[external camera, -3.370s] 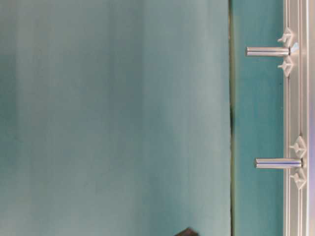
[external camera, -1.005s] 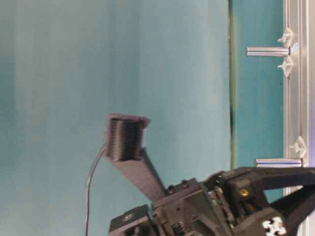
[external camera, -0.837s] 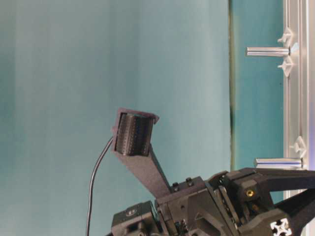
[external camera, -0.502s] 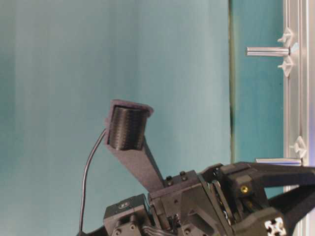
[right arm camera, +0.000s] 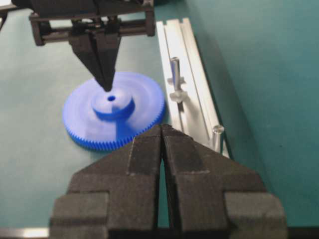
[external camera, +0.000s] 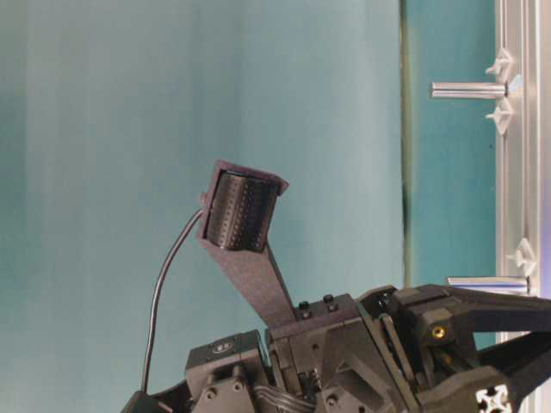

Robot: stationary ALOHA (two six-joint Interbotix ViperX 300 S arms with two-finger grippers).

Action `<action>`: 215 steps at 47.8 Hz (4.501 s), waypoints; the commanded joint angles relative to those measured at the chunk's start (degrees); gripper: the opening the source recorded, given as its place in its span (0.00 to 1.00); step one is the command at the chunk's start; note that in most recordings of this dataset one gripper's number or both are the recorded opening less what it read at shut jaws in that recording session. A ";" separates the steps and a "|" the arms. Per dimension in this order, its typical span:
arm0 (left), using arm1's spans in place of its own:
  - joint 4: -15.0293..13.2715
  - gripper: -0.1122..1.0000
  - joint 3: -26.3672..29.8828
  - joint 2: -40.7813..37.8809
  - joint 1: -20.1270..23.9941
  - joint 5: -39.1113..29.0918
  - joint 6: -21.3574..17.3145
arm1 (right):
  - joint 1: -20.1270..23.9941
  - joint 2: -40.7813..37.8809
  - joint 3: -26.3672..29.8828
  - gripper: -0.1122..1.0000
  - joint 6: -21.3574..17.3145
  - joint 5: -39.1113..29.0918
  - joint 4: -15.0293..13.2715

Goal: Insert the large gear onto the shaft.

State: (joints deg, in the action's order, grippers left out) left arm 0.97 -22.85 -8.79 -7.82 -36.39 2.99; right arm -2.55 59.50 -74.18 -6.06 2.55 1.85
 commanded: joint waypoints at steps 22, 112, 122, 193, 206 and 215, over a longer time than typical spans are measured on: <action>0.18 0.78 2.02 0.62 -0.26 0.26 -0.26 | -0.18 -0.26 0.26 0.16 -0.53 0.62 0.09; 0.26 0.95 1.58 -5.10 0.44 1.58 6.86 | -0.18 1.05 -0.97 0.16 -3.52 0.79 0.18; 0.18 0.95 1.49 -5.10 0.44 0.62 6.15 | -0.18 2.02 -1.14 0.16 -3.52 0.79 0.18; 0.26 0.79 10.99 -2.99 0.44 -15.73 5.54 | -0.18 3.34 -1.23 0.16 -3.60 0.62 0.18; 0.26 0.79 18.19 -2.46 0.53 -22.41 2.81 | -0.18 3.60 -1.32 0.16 -3.60 0.44 0.18; 0.35 0.79 25.05 -2.55 2.11 -30.76 -0.97 | -0.18 3.69 -1.32 0.16 -3.60 0.35 0.09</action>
State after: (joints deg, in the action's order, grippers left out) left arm 1.14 -1.85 -14.24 -6.77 -64.69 2.90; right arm -2.64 63.54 -76.11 -9.14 2.55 1.93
